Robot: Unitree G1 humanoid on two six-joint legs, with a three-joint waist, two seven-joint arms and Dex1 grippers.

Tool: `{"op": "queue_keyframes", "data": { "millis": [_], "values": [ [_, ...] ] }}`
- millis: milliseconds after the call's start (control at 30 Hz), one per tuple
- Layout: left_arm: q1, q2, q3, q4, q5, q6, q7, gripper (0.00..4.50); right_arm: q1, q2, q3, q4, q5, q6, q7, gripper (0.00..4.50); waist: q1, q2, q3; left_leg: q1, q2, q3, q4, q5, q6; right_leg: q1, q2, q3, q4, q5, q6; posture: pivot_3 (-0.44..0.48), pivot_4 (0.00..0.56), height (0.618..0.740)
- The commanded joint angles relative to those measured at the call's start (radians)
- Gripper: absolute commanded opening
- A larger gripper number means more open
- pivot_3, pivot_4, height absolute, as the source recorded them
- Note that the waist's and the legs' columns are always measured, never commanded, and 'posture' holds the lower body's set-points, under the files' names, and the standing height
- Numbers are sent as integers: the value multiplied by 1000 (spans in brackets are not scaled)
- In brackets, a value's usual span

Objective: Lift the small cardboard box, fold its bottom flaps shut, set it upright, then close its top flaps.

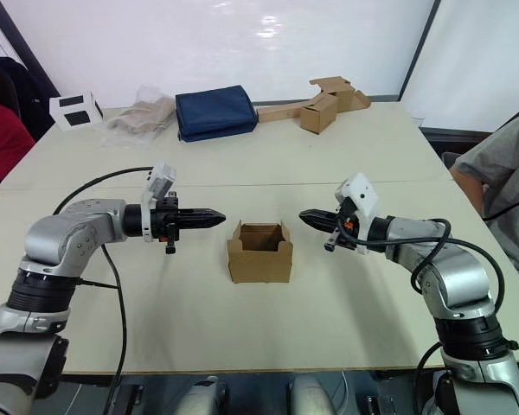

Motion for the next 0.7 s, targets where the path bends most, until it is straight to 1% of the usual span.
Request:
{"op": "queue_keyframes", "data": {
  "millis": [33, 300, 467, 700],
  "values": [
    [-1, -8, -35, -17, 29, -48, -5, 30, 5, 8, 8, -69, 30, 13, -12, 0, 0, 0, 0, 0, 0, 0, 0, 0, 0, 0, 0, 0, 0, 0, 0, 0, 150, 740],
    [15, -15, -98, -22, 60, -68, -8, 30, 15, 33, 29, -100, 67, 47, -35, 0, -1, 0, 0, 0, 0, 0, 0, 0, 0, 0, 0, 0, 0, 0, 0, 0, 150, 740],
    [29, -22, -138, -6, 101, -100, -6, 30, 18, 35, 80, -101, 49, 42, -31, 0, 0, 0, 0, 0, 0, 0, 0, 0, 0, 0, 0, 0, 0, 0, 0, 0, 150, 740],
    [48, -33, -168, 4, 137, -121, -3, 30, 32, 33, 115, -96, 28, 29, -32, 0, -1, 0, 0, 0, 0, 0, 0, 0, 0, 0, 0, 0, 0, 0, 0, 0, 150, 740]
  ]
}}
